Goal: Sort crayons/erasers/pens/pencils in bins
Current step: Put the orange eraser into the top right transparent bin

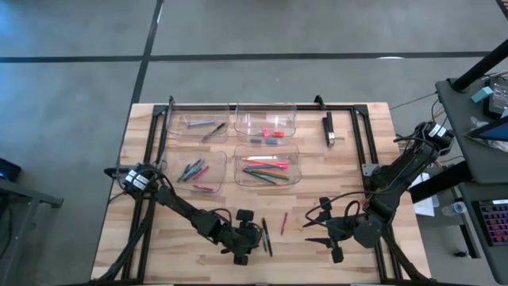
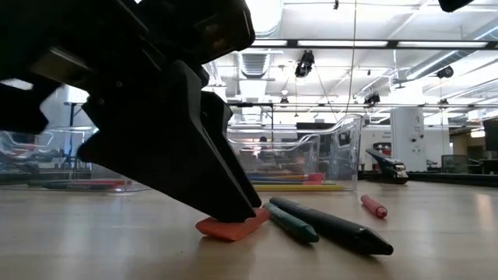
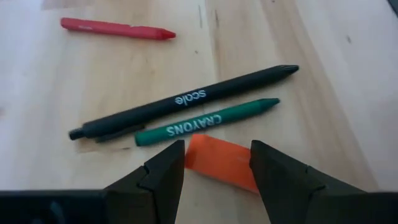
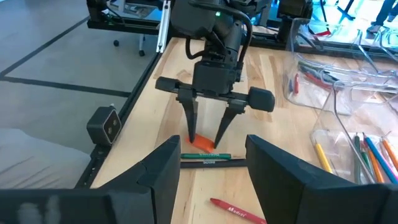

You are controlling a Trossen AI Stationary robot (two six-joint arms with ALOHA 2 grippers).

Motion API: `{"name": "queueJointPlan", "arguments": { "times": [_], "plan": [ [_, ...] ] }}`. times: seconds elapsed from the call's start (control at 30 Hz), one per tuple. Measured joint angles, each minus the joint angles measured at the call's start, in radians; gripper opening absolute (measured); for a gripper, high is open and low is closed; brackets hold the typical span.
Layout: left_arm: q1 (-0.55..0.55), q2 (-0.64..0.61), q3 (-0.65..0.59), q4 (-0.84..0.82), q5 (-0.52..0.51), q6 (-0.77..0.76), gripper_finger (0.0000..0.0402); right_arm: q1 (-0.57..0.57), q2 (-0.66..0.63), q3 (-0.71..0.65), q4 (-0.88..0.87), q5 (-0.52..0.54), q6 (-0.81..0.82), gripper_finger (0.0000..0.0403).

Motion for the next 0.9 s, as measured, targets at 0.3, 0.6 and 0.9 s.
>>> {"name": "queueJointPlan", "arguments": {
  "times": [0.3, 0.6, 0.9],
  "plan": [
    [-0.007, -0.001, 0.013, -0.011, 0.022, -0.008, 0.0173, 0.0, 0.0, 0.0, 0.0, 0.0, 0.0, 0.0171],
    [-0.016, -0.1, 0.007, -0.035, 0.026, 0.004, 0.0173, 0.0, 0.0, 0.0, 0.0, 0.0, 0.0, 0.0171],
    [-0.037, -0.119, 0.005, -0.066, 0.004, -0.034, 0.0173, 0.0, 0.0, -0.003, 0.0, 0.0, 0.0, 0.0171]
  ]
}}
